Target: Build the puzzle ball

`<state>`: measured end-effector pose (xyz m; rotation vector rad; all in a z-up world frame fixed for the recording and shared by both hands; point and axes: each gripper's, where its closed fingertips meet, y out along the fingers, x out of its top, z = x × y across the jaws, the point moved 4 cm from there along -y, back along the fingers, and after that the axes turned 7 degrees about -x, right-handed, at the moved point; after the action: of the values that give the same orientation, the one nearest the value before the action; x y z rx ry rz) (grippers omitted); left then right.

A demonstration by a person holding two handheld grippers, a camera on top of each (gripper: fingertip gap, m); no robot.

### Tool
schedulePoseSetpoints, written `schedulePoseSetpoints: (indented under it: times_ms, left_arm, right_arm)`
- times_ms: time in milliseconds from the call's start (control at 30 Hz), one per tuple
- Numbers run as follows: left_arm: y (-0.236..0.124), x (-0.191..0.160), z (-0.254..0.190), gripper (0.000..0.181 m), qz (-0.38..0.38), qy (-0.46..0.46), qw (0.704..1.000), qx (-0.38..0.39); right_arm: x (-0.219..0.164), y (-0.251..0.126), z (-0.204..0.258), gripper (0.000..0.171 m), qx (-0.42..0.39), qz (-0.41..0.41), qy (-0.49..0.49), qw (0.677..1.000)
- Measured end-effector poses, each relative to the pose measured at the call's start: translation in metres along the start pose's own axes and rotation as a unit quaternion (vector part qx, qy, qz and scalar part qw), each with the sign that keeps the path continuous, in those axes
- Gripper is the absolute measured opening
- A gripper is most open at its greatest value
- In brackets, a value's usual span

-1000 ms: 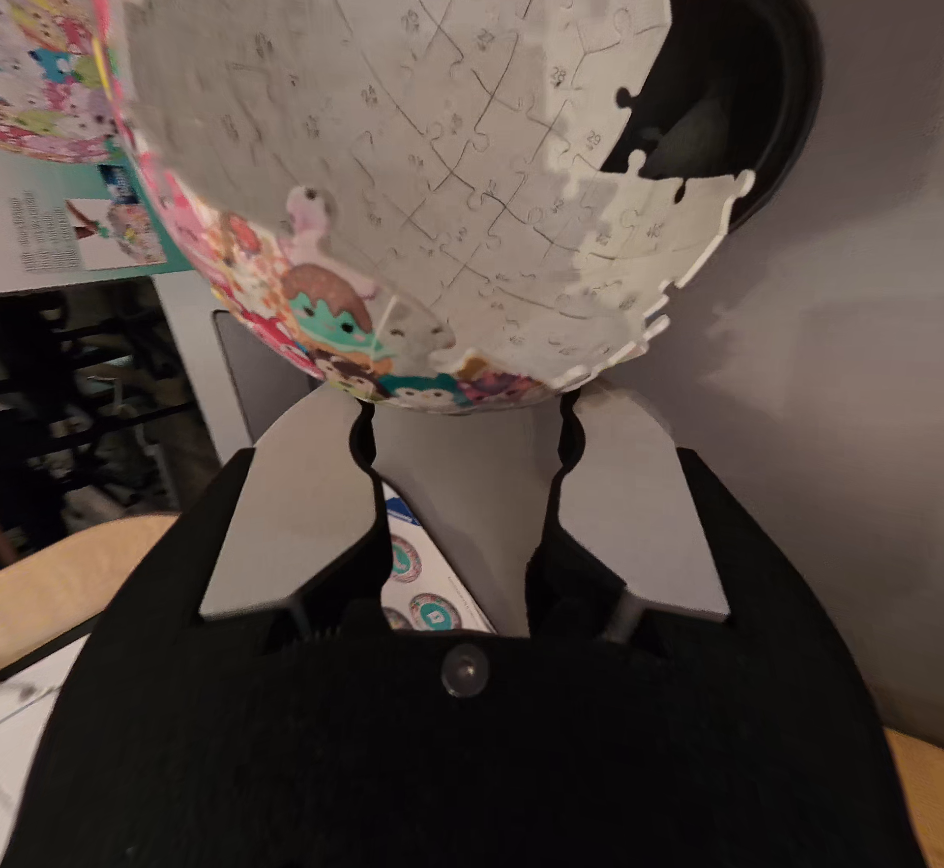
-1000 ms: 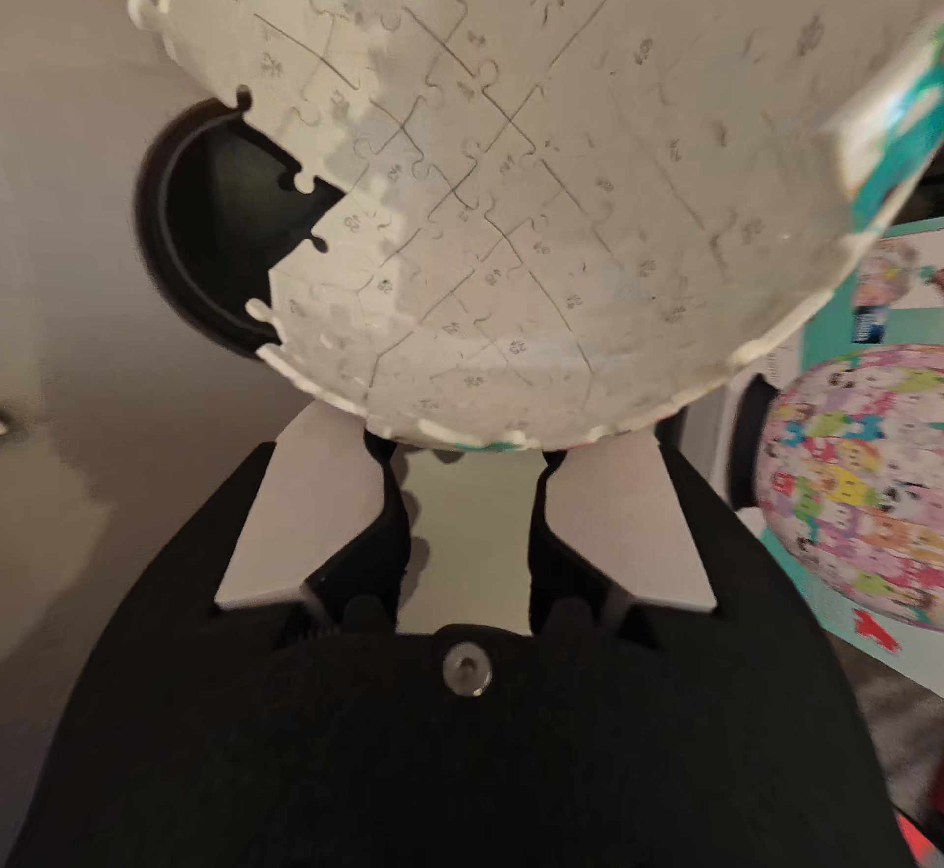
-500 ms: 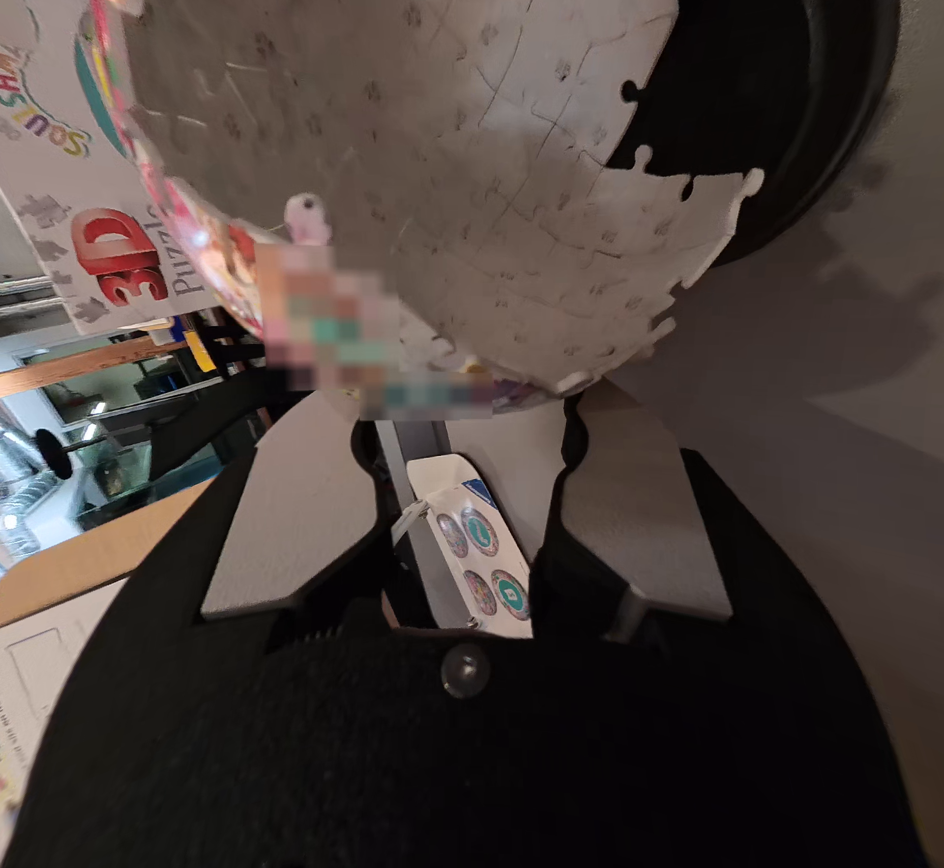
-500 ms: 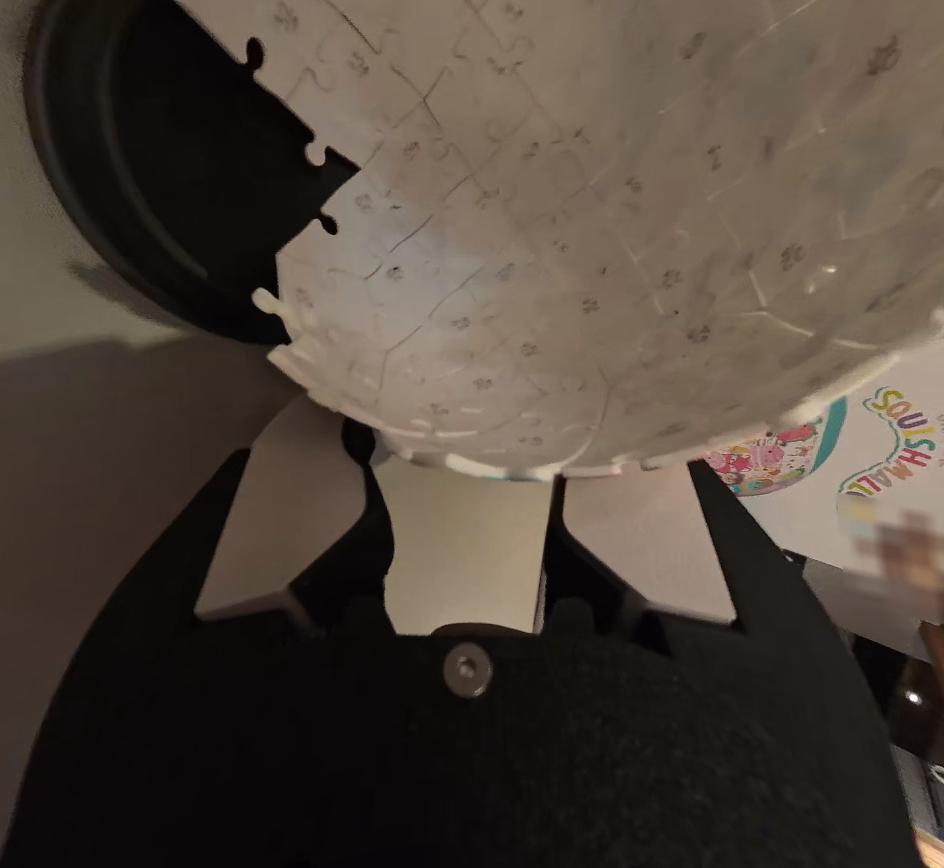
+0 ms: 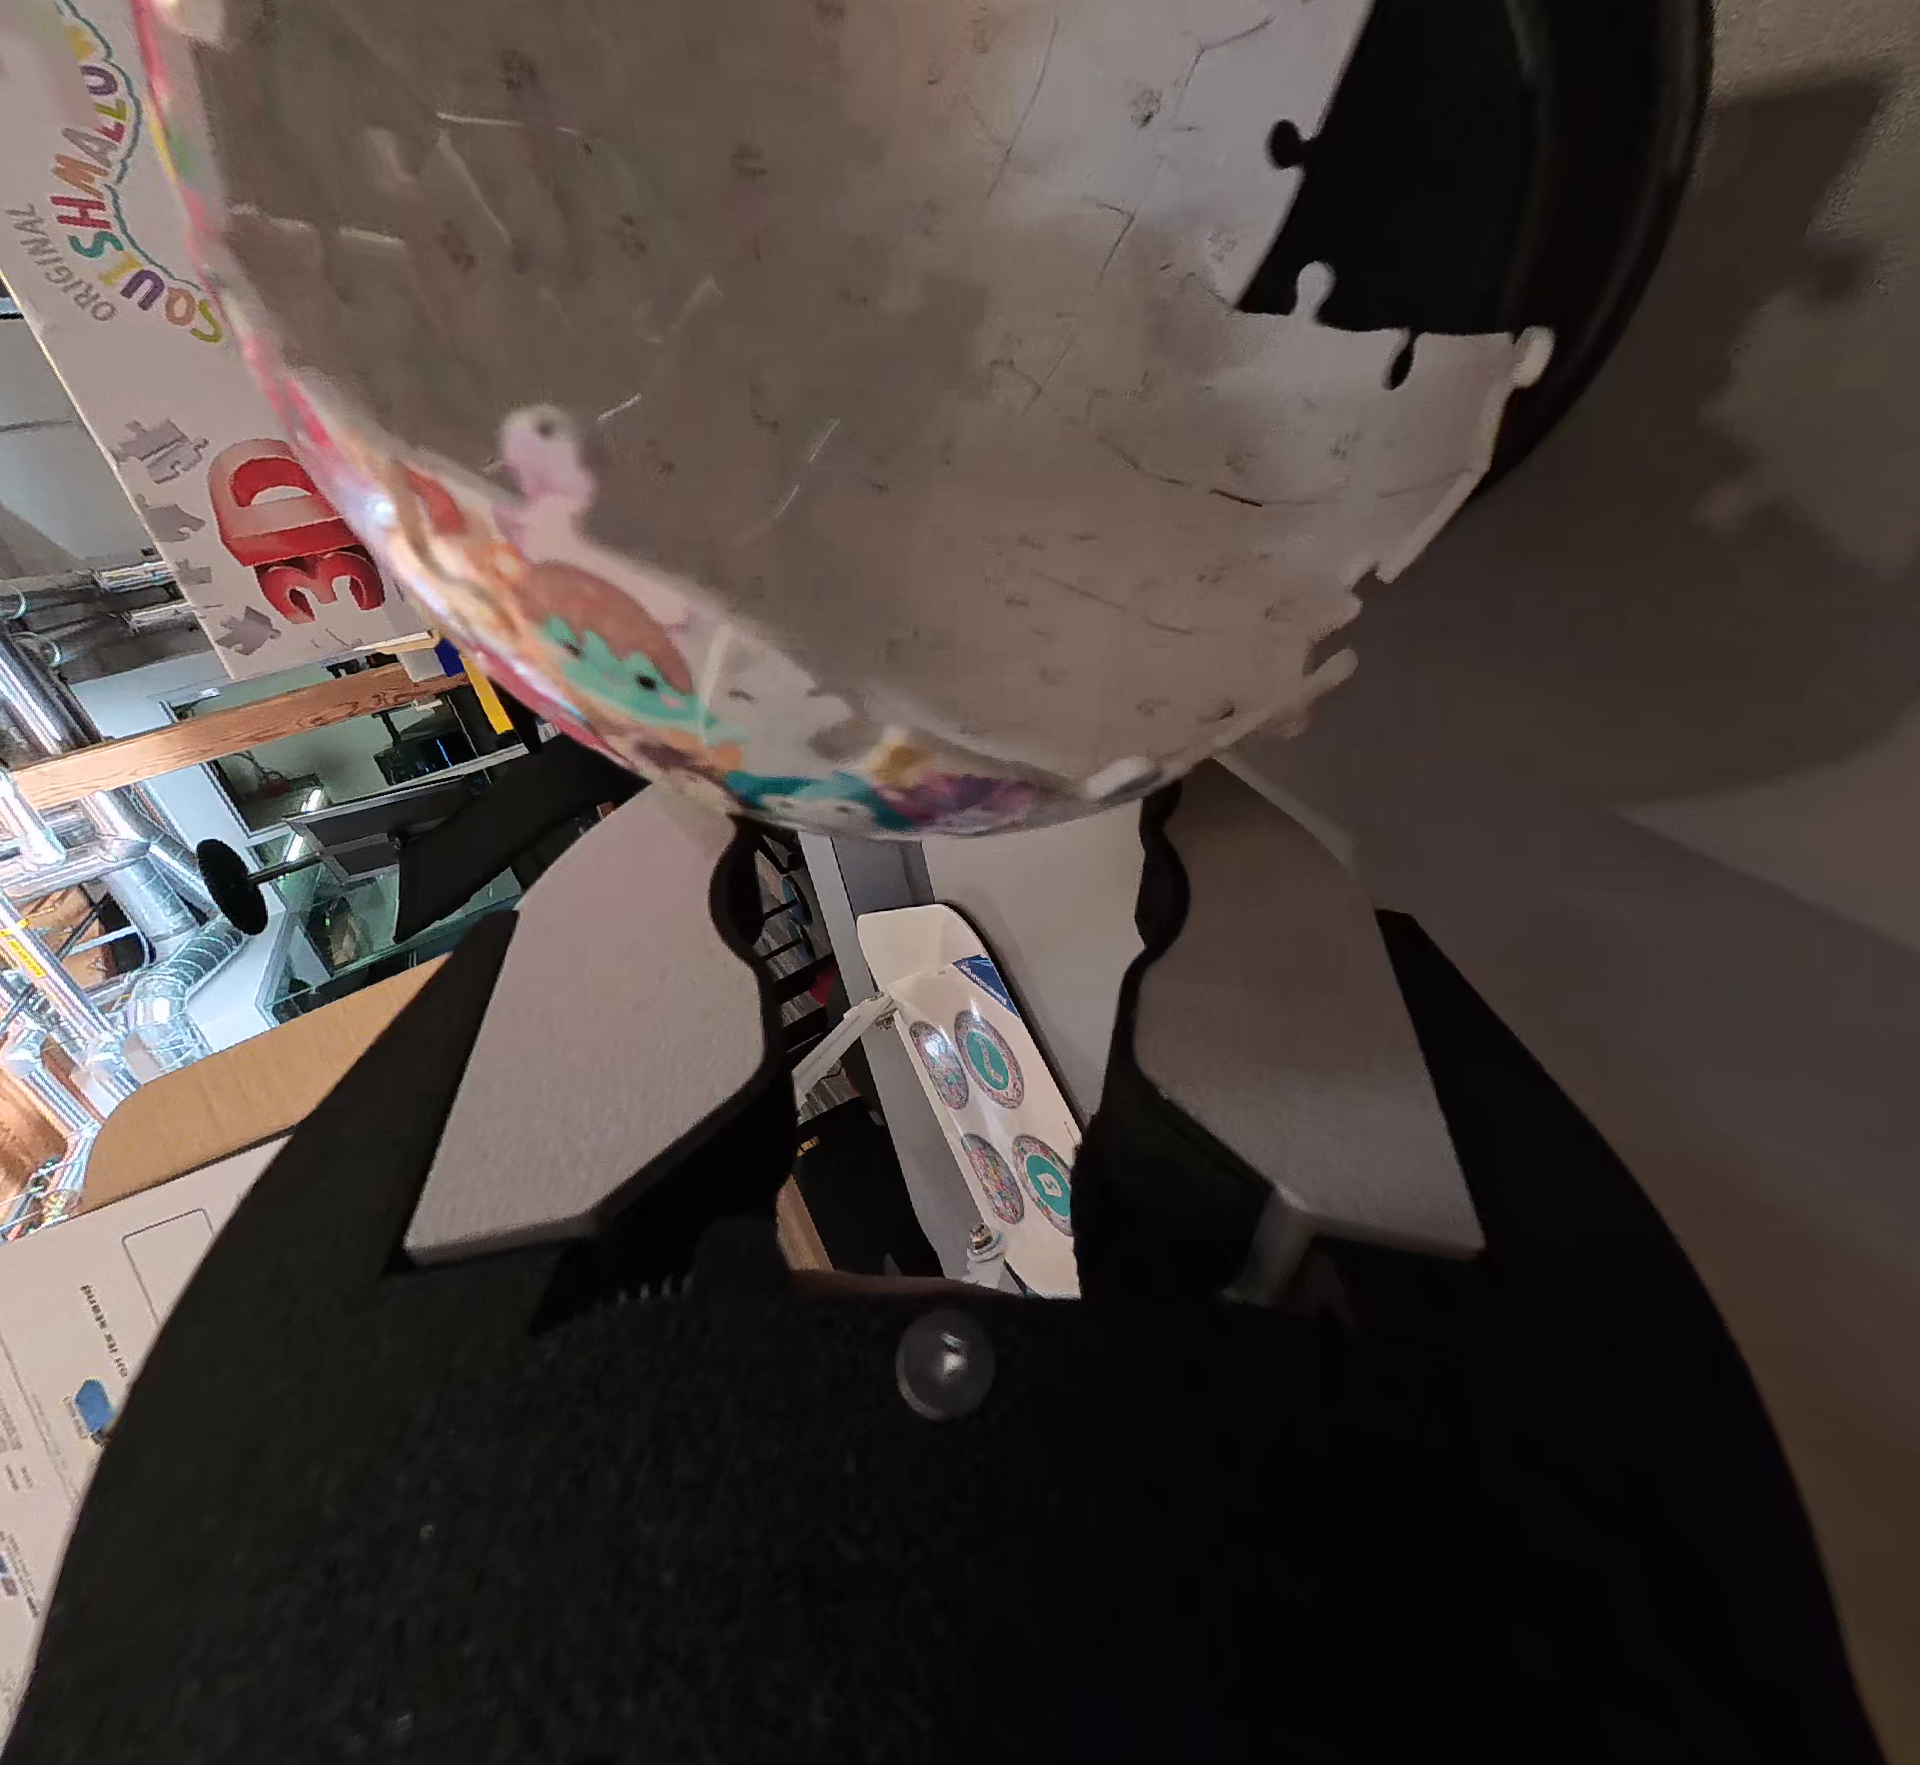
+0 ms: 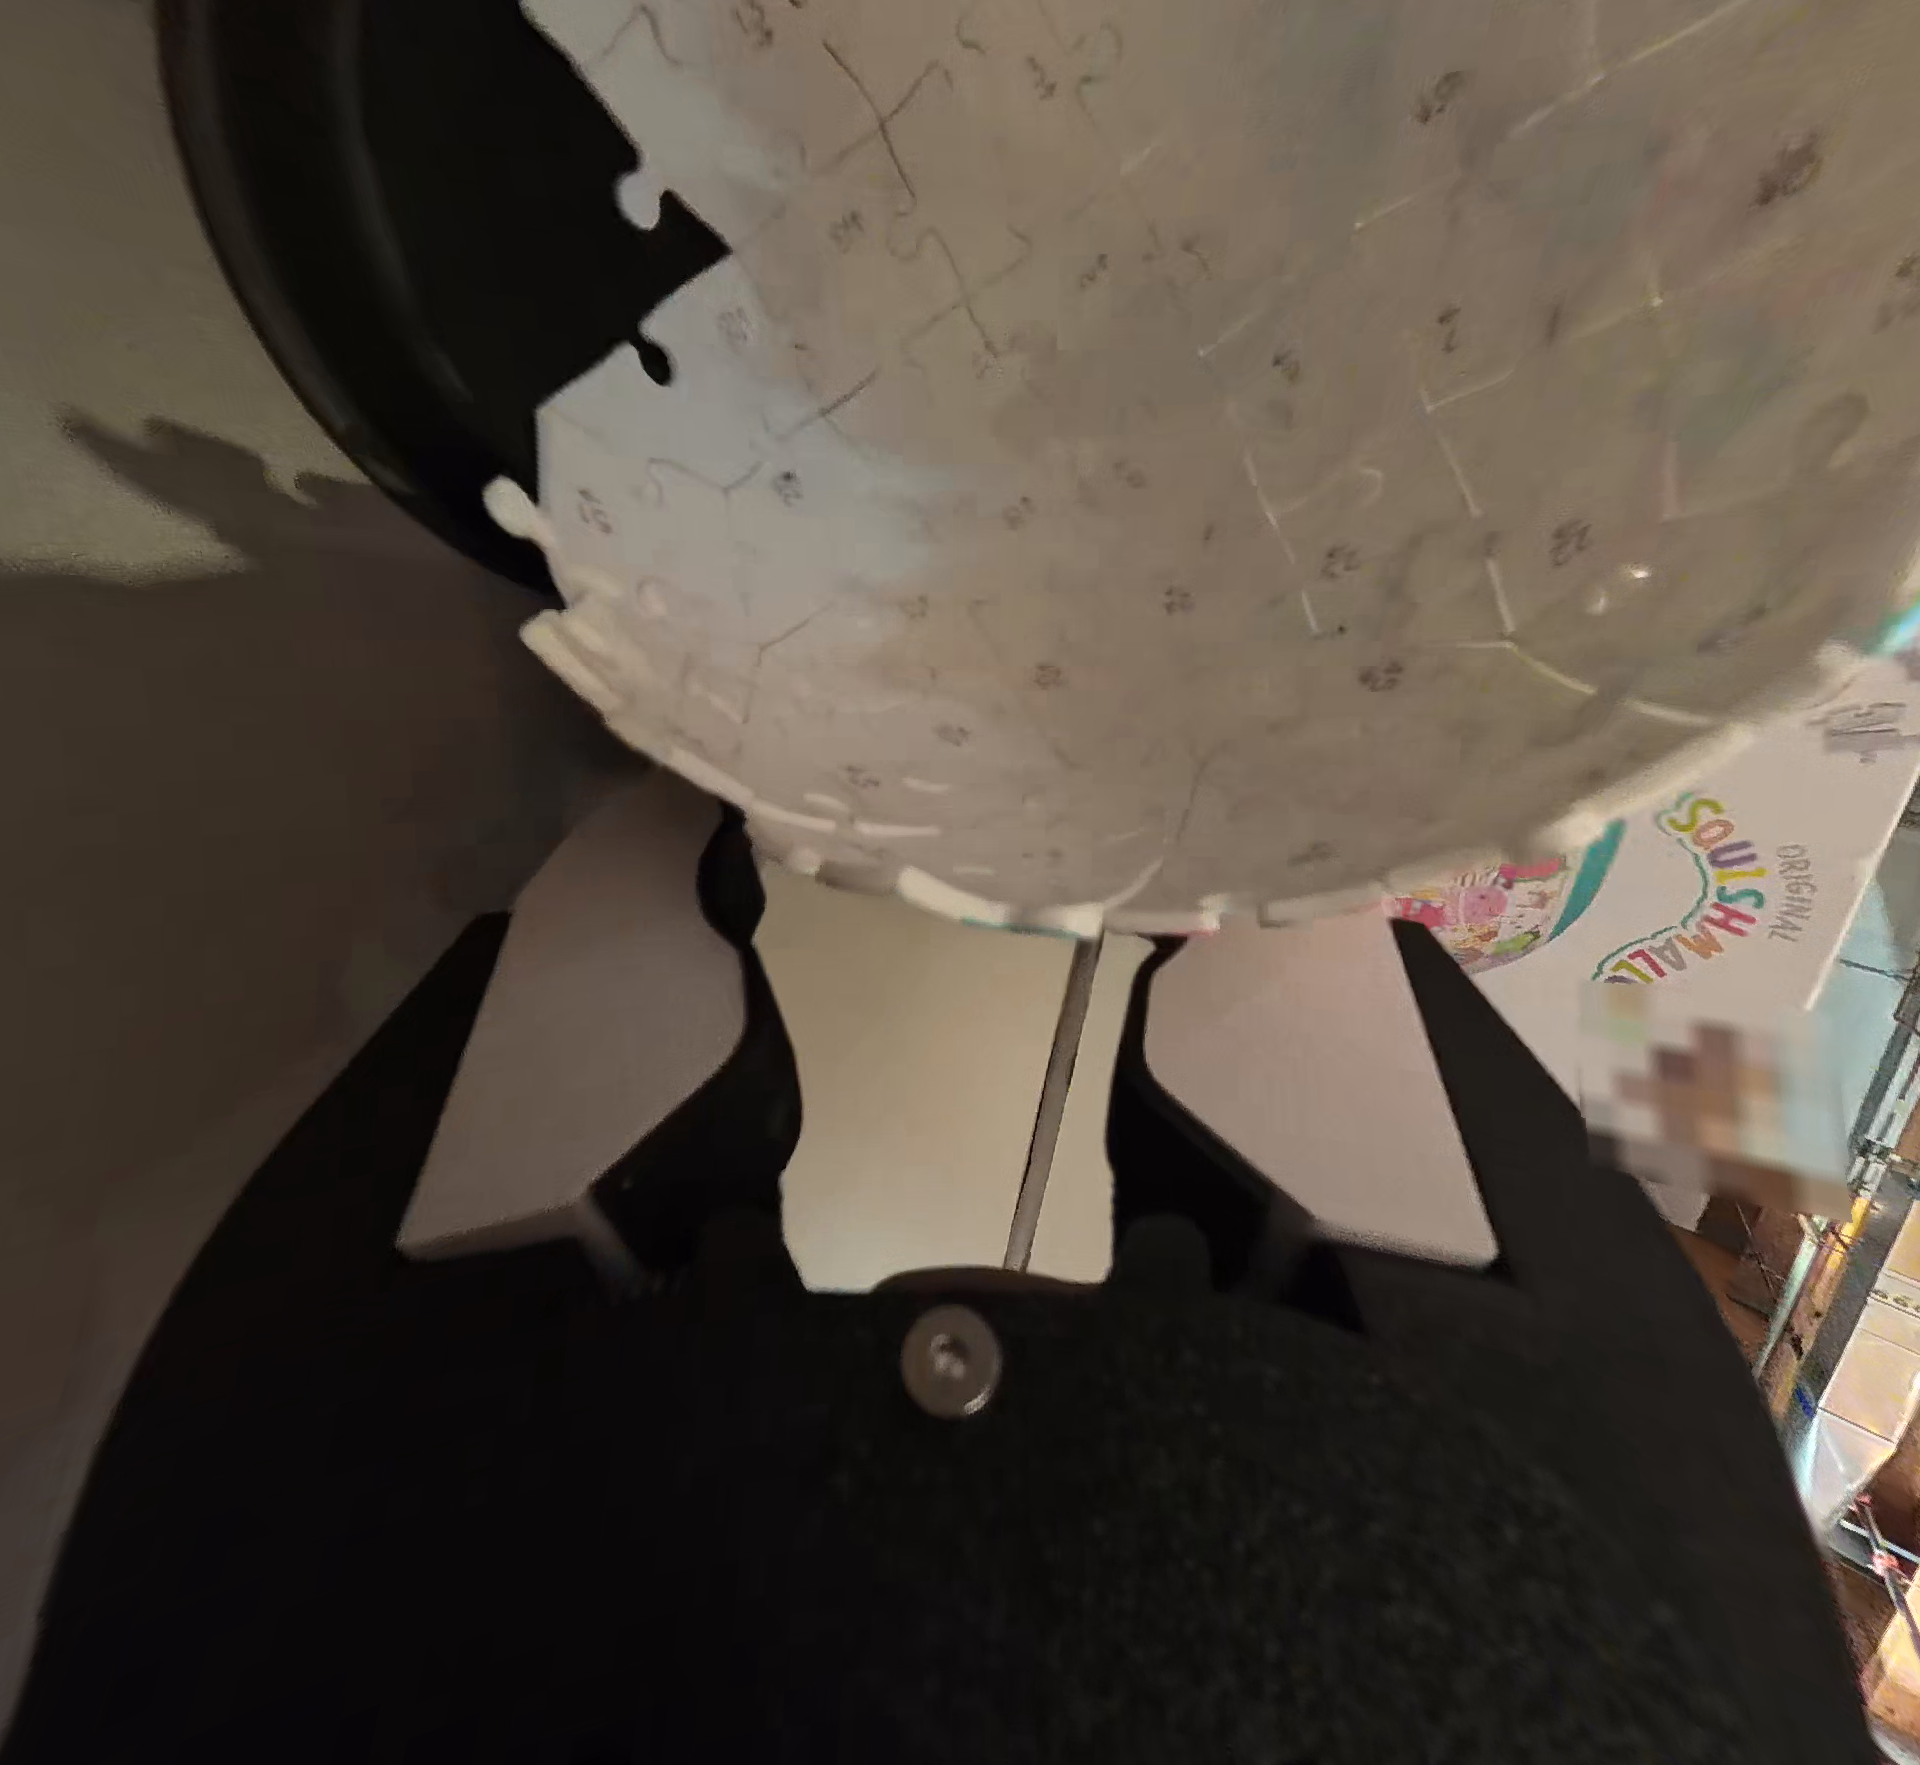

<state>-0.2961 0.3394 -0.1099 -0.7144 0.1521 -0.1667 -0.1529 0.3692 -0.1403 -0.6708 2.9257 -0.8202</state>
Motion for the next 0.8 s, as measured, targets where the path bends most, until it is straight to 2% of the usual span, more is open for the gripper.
schedulePoseSetpoints:
  times_ms: [267, 367, 467, 533, 600, 700, 767, 800]
  left_arm:
    - [0.0, -0.007, -0.004, 0.071, 0.012, -0.01, 1.0, -0.016]
    - [-0.002, -0.021, -0.006, 0.07, 0.026, -0.016, 0.999, -0.022]
    - [-0.016, -0.044, -0.001, 0.07, 0.033, -0.074, 0.996, -0.038]
    - [-0.035, -0.061, 0.006, 0.071, 0.026, -0.143, 0.988, -0.046]
    - [-0.064, -0.069, 0.01, 0.072, -0.004, -0.242, 0.968, -0.065]
    - [-0.119, -0.06, -0.001, 0.071, -0.086, -0.386, 0.911, -0.122]
    - [-0.154, -0.046, -0.017, 0.065, -0.143, -0.463, 0.861, -0.152]
    - [-0.169, -0.036, -0.028, 0.067, -0.169, -0.492, 0.837, -0.169]
  right_arm:
    - [-0.006, -0.007, 0.004, 0.071, 0.019, 0.012, 0.023, 0.999]
    - [-0.017, -0.013, 0.002, 0.078, 0.027, 0.03, 0.015, 0.999]
    - [-0.039, -0.027, -0.016, 0.08, 0.019, 0.058, 0.03, 0.998]
    - [-0.054, -0.045, -0.035, 0.08, 0.016, 0.085, 0.077, 0.993]
    - [-0.058, -0.075, -0.051, 0.08, 0.031, 0.104, 0.161, 0.981]
    - [-0.04, -0.131, -0.048, 0.067, 0.099, 0.114, 0.286, 0.946]
    - [-0.017, -0.161, -0.033, 0.047, 0.111, 0.094, 0.37, 0.917]
    - [0.0, -0.171, -0.017, 0.039, 0.131, 0.071, 0.415, 0.897]
